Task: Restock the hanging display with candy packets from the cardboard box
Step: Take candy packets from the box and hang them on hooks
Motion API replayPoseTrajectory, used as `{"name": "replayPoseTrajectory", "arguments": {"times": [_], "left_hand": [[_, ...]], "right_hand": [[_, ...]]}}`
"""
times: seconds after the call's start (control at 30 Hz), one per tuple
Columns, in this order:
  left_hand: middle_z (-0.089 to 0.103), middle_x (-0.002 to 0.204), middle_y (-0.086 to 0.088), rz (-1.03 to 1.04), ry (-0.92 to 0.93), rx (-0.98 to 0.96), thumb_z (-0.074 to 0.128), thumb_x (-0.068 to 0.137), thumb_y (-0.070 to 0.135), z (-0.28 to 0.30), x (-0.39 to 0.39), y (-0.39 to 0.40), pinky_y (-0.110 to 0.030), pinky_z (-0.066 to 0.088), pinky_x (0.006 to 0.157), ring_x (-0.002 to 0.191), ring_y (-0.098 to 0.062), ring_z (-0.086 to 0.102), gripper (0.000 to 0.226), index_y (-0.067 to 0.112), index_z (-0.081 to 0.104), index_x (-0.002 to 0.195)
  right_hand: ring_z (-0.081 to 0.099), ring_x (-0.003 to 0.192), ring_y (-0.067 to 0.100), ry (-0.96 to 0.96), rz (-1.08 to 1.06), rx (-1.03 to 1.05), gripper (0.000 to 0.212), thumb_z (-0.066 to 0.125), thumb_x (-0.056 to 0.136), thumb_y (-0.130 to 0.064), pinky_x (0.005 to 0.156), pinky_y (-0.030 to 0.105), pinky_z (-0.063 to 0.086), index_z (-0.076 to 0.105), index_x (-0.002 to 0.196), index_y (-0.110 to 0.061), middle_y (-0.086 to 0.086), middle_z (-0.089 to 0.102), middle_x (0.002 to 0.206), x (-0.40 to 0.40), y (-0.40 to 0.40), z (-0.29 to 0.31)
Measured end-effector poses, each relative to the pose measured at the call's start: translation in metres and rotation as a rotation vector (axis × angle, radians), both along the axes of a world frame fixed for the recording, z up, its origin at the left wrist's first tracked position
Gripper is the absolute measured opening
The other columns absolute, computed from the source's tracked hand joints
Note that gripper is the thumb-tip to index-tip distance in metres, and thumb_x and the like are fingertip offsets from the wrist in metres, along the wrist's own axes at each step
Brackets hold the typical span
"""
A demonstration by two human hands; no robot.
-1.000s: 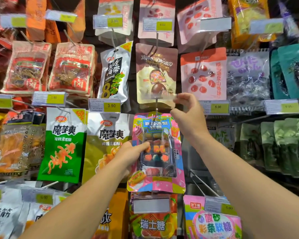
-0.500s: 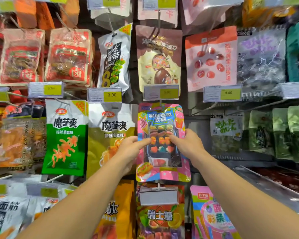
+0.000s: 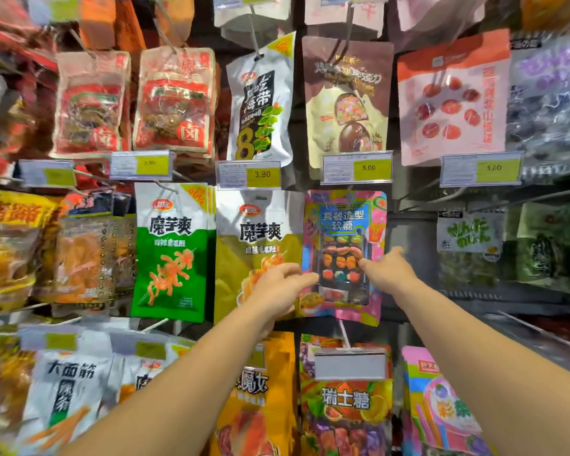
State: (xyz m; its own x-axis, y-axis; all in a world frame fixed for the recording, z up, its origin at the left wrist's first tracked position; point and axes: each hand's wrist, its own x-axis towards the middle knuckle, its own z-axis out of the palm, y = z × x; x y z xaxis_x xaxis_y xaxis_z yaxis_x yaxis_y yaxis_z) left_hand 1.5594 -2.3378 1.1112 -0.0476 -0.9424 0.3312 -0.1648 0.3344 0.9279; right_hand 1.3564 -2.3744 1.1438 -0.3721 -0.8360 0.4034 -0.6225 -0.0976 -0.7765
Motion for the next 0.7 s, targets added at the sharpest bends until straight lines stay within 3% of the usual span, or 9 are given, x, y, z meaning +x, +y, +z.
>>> {"name": "replayPoseTrajectory", "arguments": {"times": [0.2,0.33,0.47,0.6,0.7], "left_hand": [[0.061,0.126,0.003,0.03,-0.089,-0.095,0.071,0.086,0.037,-0.007,0.007,0.015,-0.041,0.046,0.103,0.115,-0.018,0.058,0.051,0.019,0.057,0.131],[0.068,0.116,-0.005,0.023,-0.054,-0.157,0.07,0.087,0.027,-0.018,0.012,0.043,-0.029,0.046,0.085,0.105,-0.018,0.063,0.034,0.013,0.066,0.118],[0.069,0.117,-0.005,0.013,-0.124,-0.189,0.07,0.087,0.026,-0.043,0.027,0.088,-0.028,0.045,0.083,0.1,-0.015,0.061,0.034,0.012,0.068,0.118],[0.066,0.12,-0.002,0.047,-0.308,-0.156,0.069,0.088,0.023,-0.099,0.065,0.146,-0.024,0.045,0.092,0.108,-0.011,0.06,0.039,0.009,0.065,0.125],[0.064,0.123,0.002,0.066,-0.426,-0.054,0.074,0.082,0.035,-0.152,0.091,0.189,-0.027,0.047,0.095,0.109,-0.013,0.062,0.052,0.016,0.062,0.128]], "right_hand": [[0.056,0.116,0.034,0.096,-0.025,-0.066,0.06,0.068,0.084,-0.036,0.091,0.038,0.048,0.042,0.129,-0.005,0.015,0.052,0.131,0.015,0.05,-0.01],[0.054,0.118,0.032,0.242,-0.019,-0.174,0.048,0.061,0.087,-0.031,0.093,0.038,0.043,0.051,0.13,-0.013,0.012,0.055,0.128,0.038,0.104,-0.038],[0.052,0.121,0.031,0.446,0.037,-0.278,0.048,0.061,0.087,-0.029,0.099,0.04,0.042,0.054,0.132,-0.015,0.01,0.058,0.128,0.061,0.16,-0.086],[0.054,0.12,0.031,0.517,0.128,-0.142,0.046,0.06,0.087,-0.032,0.098,0.042,0.045,0.056,0.13,-0.015,0.009,0.06,0.128,0.088,0.213,-0.154],[0.053,0.119,0.032,0.584,0.215,-0.014,0.044,0.06,0.089,-0.038,0.097,0.045,0.046,0.057,0.127,-0.015,0.009,0.059,0.126,0.103,0.251,-0.209]]}}
